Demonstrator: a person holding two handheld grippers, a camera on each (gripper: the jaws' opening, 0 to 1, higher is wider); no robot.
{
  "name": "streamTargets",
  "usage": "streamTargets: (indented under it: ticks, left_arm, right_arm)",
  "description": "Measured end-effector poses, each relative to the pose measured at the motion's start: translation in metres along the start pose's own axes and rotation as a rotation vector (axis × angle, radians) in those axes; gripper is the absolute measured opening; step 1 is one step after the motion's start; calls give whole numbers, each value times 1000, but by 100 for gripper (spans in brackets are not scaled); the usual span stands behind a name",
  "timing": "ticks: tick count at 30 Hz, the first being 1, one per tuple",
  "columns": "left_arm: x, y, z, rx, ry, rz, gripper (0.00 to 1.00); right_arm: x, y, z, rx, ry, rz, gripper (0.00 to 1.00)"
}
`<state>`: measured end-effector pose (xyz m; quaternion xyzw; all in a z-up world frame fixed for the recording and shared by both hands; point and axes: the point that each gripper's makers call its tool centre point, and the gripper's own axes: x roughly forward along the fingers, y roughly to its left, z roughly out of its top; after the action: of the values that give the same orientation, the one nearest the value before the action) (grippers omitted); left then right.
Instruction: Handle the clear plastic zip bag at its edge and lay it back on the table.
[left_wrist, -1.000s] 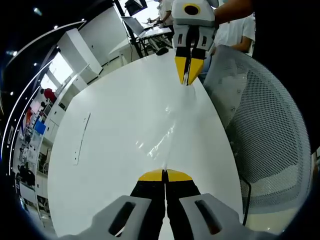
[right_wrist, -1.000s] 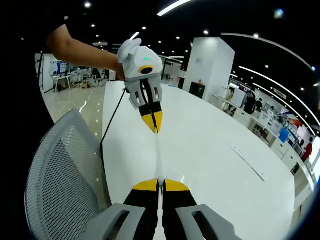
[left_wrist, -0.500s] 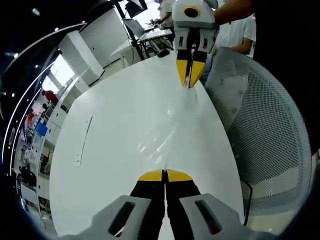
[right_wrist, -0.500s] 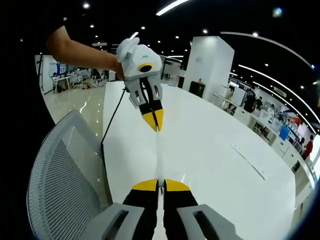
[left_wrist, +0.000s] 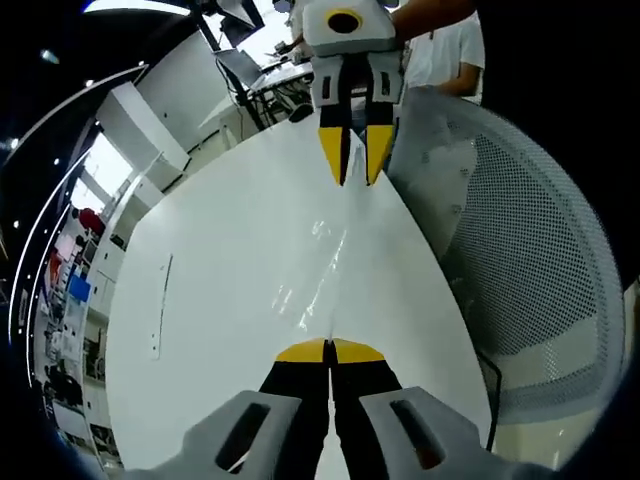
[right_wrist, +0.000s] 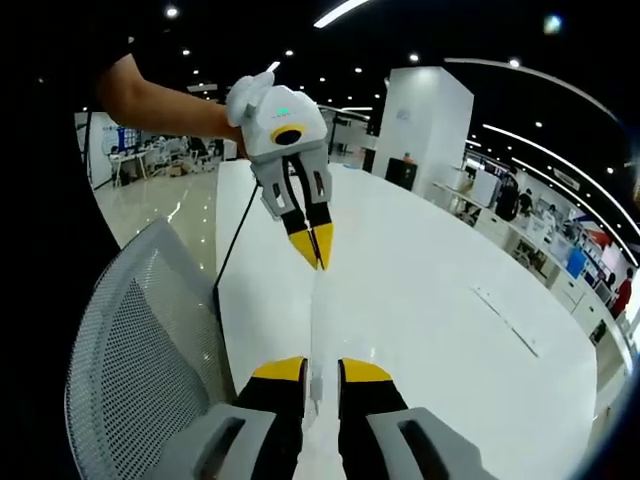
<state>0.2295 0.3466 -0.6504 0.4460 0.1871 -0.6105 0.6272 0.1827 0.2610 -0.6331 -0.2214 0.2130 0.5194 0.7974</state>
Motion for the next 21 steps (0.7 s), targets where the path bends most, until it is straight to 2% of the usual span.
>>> streamTargets:
  ticks: [8,21]
  left_arm:
    - [2,0,2,25,22,10,0]
    - [0,-2,8,27,16,15,0]
  right_arm:
    - [-3,-2,11,5,-6,9,10]
    - [5,-1,-3,14,39,23,6]
